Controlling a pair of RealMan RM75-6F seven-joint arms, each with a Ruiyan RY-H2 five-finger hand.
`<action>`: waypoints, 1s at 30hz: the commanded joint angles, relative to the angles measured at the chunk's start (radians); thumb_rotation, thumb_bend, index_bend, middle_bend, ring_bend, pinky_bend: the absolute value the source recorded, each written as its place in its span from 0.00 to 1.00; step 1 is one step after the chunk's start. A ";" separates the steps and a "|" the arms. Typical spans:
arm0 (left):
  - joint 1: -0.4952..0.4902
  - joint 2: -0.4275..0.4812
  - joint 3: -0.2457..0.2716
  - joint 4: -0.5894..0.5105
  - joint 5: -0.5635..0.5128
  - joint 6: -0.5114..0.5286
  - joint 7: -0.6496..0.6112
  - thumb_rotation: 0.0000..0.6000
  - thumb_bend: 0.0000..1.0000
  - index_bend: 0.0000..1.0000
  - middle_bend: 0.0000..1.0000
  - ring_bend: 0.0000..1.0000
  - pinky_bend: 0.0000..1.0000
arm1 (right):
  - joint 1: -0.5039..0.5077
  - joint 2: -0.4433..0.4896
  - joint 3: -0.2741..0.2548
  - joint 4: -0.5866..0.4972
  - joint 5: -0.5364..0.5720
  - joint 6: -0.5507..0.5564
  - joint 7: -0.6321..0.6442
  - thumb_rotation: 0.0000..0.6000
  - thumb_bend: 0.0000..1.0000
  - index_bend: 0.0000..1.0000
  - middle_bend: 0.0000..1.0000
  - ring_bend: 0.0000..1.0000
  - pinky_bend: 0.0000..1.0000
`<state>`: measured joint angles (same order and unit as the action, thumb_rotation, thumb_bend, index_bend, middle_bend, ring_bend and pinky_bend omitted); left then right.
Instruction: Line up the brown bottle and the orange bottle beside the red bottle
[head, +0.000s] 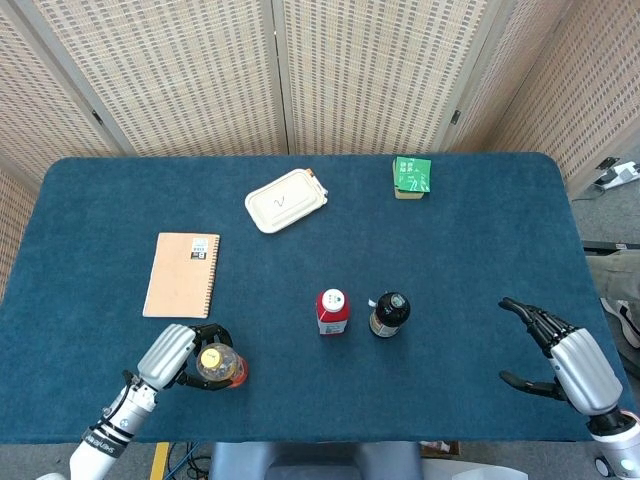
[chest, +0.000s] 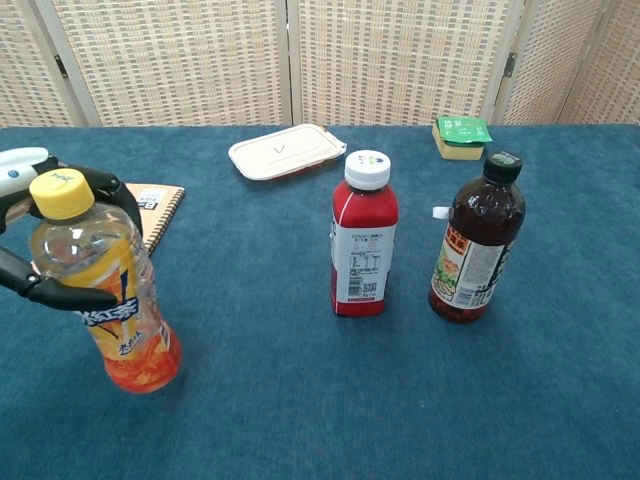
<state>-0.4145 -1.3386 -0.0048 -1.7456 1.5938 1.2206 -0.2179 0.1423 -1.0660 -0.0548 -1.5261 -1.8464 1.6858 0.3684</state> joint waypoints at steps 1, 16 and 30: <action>-0.016 0.009 -0.021 -0.013 -0.021 -0.016 0.007 1.00 0.04 0.69 0.65 0.60 0.63 | 0.000 0.000 0.000 0.000 -0.002 0.001 0.000 1.00 0.00 0.06 0.21 0.23 0.46; -0.122 0.002 -0.154 -0.033 -0.114 -0.079 0.105 1.00 0.04 0.69 0.65 0.60 0.63 | -0.003 0.001 -0.001 0.001 -0.008 0.007 0.003 1.00 0.00 0.06 0.21 0.23 0.46; -0.206 -0.073 -0.212 0.017 -0.198 -0.129 0.188 1.00 0.04 0.68 0.65 0.60 0.63 | -0.004 0.006 -0.004 0.006 -0.012 0.010 0.021 1.00 0.00 0.05 0.21 0.23 0.46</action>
<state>-0.6141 -1.4042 -0.2116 -1.7358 1.4007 1.0933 -0.0382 0.1384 -1.0602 -0.0588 -1.5200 -1.8584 1.6961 0.3895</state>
